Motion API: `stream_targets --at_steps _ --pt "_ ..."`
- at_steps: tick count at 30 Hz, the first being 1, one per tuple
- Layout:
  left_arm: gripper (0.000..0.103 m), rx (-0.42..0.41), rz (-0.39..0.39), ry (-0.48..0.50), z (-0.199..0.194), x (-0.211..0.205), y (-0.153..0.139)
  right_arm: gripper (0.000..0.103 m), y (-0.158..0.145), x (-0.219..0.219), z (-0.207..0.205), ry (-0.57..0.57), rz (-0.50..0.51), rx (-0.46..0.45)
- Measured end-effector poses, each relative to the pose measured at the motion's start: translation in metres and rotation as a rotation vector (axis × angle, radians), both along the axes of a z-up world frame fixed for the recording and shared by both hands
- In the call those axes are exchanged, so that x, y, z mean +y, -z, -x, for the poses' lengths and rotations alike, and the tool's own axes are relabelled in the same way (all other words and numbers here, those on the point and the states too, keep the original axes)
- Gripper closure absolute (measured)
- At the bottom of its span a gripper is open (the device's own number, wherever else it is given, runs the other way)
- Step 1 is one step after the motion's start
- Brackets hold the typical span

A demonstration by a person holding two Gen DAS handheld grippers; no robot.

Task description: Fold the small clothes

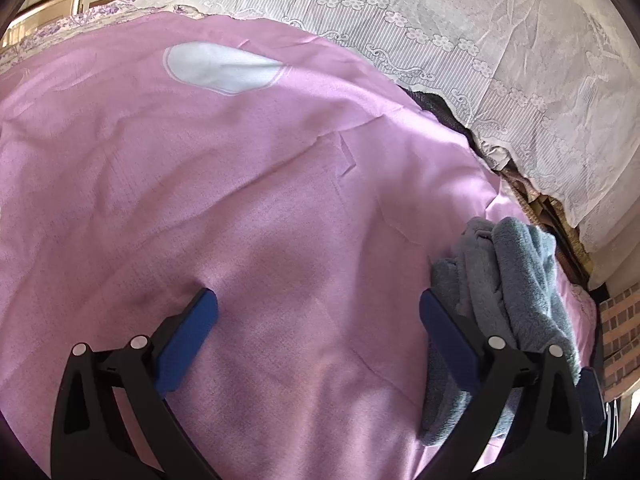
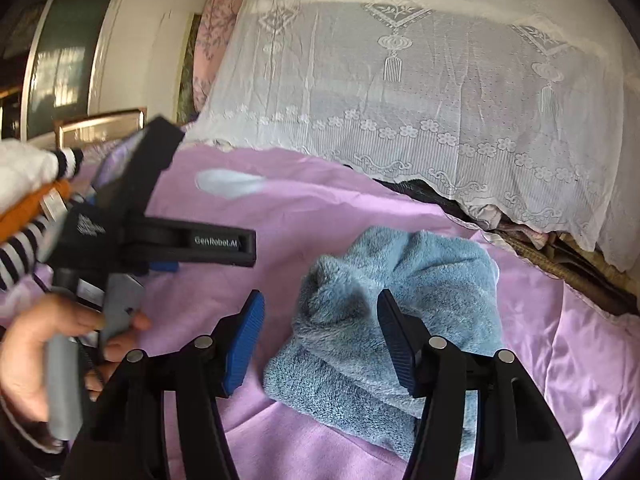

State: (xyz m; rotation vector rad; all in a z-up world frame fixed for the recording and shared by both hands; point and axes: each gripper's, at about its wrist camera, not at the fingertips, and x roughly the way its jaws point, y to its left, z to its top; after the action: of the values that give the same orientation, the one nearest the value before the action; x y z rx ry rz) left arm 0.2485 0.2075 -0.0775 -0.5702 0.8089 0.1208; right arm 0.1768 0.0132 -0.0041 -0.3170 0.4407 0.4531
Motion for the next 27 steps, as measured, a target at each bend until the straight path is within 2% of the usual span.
stream_targets --at_steps 3,5,9,11,13,17,20,24,27 --pt "0.004 -0.026 0.049 0.015 0.002 0.000 -0.002 0.038 -0.016 -0.018 0.003 -0.006 -0.063 -0.025" --pt "0.004 -0.038 0.054 0.025 0.002 -0.003 -0.003 0.037 -0.025 -0.033 0.003 0.021 -0.106 -0.044" --pt "0.004 -0.076 0.005 0.054 0.003 -0.017 -0.013 0.037 -0.023 -0.055 -0.013 0.195 -0.120 -0.070" --pt "0.004 -0.117 -0.028 0.082 0.006 -0.028 -0.023 0.037 -0.012 -0.063 -0.026 0.260 -0.128 -0.027" --pt "0.004 -0.167 -0.042 0.109 0.009 -0.038 -0.032 0.037 -0.001 -0.065 -0.036 0.264 -0.129 0.025" --pt "0.004 -0.249 -0.042 0.176 0.013 -0.054 -0.045 0.037 0.019 -0.053 -0.040 0.243 -0.055 0.092" --pt "0.005 -0.192 -0.040 0.230 0.003 -0.066 -0.034 0.037 0.031 -0.054 -0.038 0.250 -0.007 0.119" --pt "0.004 0.003 -0.060 0.253 -0.023 -0.076 0.003 0.037 0.040 -0.074 -0.034 0.273 -0.035 0.141" --pt "0.004 0.008 -0.085 0.264 -0.024 -0.081 0.010 0.037 0.041 -0.081 -0.032 0.279 -0.054 0.149"
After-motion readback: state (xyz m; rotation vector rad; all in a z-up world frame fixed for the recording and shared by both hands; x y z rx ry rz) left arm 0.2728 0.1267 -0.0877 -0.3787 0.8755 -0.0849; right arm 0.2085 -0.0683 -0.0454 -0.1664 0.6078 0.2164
